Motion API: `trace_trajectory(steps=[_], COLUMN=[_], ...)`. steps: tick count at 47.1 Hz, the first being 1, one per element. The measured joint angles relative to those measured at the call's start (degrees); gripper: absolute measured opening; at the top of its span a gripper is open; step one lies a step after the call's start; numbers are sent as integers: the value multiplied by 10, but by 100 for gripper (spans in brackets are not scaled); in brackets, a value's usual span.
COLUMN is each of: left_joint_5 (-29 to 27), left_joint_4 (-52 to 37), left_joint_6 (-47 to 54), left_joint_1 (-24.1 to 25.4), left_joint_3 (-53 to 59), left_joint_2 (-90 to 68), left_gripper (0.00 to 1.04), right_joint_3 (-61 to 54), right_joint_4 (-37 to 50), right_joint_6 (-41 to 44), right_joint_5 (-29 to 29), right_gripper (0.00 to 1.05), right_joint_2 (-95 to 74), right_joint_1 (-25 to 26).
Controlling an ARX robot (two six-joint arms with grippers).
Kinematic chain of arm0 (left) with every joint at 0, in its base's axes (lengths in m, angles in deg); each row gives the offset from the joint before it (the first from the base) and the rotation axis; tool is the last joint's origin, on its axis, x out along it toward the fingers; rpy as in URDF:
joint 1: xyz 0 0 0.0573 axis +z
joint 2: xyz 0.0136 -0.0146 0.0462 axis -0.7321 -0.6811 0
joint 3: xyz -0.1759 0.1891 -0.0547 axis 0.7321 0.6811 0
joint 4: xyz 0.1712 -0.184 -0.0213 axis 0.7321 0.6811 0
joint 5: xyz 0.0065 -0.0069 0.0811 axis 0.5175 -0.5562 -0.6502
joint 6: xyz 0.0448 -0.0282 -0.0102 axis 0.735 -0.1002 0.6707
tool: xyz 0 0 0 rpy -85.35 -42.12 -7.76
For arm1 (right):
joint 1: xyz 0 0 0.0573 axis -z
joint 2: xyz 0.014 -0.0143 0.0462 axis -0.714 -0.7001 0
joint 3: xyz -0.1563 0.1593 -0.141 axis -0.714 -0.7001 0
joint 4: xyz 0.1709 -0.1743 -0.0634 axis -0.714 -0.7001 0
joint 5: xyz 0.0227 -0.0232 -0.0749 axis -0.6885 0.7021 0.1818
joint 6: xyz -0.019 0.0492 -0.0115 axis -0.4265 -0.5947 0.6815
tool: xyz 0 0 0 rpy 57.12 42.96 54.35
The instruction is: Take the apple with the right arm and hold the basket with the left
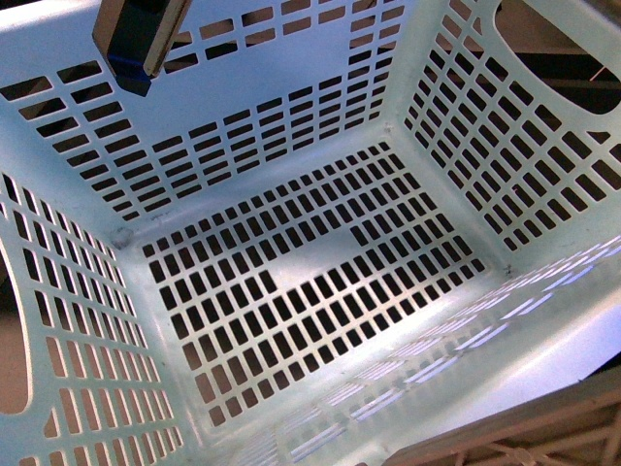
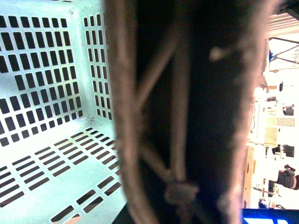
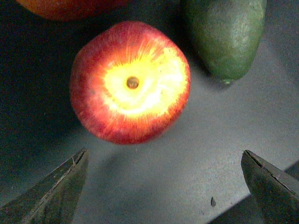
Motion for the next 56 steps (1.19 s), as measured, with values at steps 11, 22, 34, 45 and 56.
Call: trace_trajectory(steps=[11, 22, 34, 45, 56], left_joint_5=[1, 0, 1, 1, 1], left_joint_4=[0, 0, 0, 0, 0], left_joint_6=[0, 0, 0, 0, 0], left_joint_1=[0, 0, 0, 0, 0], left_joint_3=[0, 0, 0, 0, 0], left_joint_2=[0, 0, 0, 0, 0], left_gripper=[5, 5, 5, 5, 5], right_joint_3=[43, 84, 110, 93, -37], right_joint_4=[-15, -32, -48, -43, -48], right_joint_6=[1, -1, -3, -3, 24], right_joint_5=[-21, -30, -29, -35, -79], right_gripper=[96, 96, 91, 77, 74], right_joint_2=[-26, -56, -71, -58, 129], right_joint_1=[5, 2, -6, -9, -10])
